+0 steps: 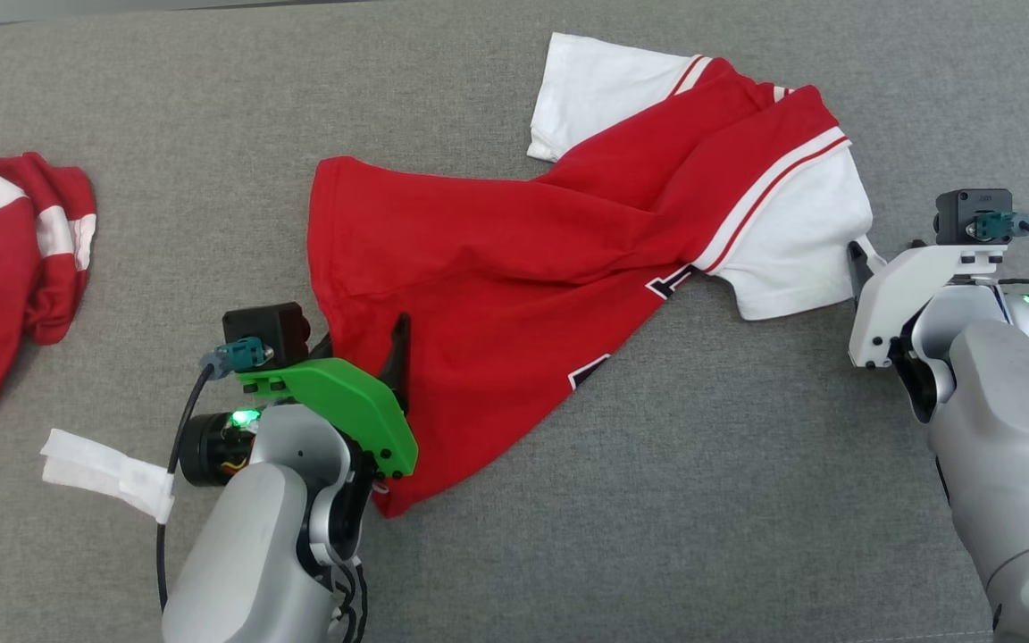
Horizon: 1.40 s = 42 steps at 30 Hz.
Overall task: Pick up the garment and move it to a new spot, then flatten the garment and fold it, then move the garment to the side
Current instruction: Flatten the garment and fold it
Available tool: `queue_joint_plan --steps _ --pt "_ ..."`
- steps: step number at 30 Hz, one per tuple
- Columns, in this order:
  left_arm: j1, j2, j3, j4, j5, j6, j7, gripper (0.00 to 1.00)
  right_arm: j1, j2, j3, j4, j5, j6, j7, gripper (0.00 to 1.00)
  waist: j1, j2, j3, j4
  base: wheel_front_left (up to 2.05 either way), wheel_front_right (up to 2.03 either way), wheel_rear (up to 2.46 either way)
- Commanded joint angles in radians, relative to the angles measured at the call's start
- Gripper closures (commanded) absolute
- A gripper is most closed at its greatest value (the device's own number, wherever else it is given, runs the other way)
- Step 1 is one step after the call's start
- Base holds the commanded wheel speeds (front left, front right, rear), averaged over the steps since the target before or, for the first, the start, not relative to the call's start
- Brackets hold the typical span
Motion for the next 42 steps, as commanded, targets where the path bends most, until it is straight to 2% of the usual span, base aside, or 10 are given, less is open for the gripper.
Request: queue_joint_plan --steps 1,9,16,22,32,38,42 --pt "0.012 0.009 -0.004 -0.024 0.003 0.006 0.008 0.0 0.001 -0.001 0.0 0.02 -0.006 -0.001 0.001 0.0 0.0 0.0 0.001 0.003 0.0 0.0 0.0" --pt "0.027 0.031 -0.008 -0.121 0.018 0.026 0.02 0.0 0.012 0.003 0.018 0.086 0.009 -0.001 0.017 0.0 0.0 0.0 0.006 0.005 0.0 0.0 0.0" --pt "-0.022 0.047 0.001 -0.072 0.009 0.033 0.048 0.0 -0.008 0.014 0.042 0.111 0.025 -0.001 0.01 0.0 0.0 0.0 0.022 -0.015 0.0 0.0 0.0" --pt "-0.065 0.048 0.007 -0.033 0.012 0.031 0.029 0.0 -0.029 0.026 0.075 0.128 0.048 -0.001 0.012 0.0 0.0 0.0 0.034 -0.028 0.0 0.0 0.0" --pt "-0.034 0.055 -0.01 -0.073 0.007 0.039 0.047 0.0 -0.021 0.023 0.148 0.153 0.119 -0.001 0.053 0.0 0.0 0.0 0.046 -0.018 0.0 0.0 0.0" --pt "-0.022 0.055 -0.009 -0.086 0.003 0.046 0.034 0.0 0.015 0.096 0.231 0.126 0.231 0.011 0.115 0.0 0.0 0.0 0.046 -0.007 0.0 0.0 0.0" --pt "-0.015 0.06 -0.006 -0.094 -0.001 0.049 0.034 0.0 0.058 0.106 0.312 0.073 0.312 0.013 0.146 0.0 0.0 0.0 0.044 -0.006 0.0 0.0 0.0"
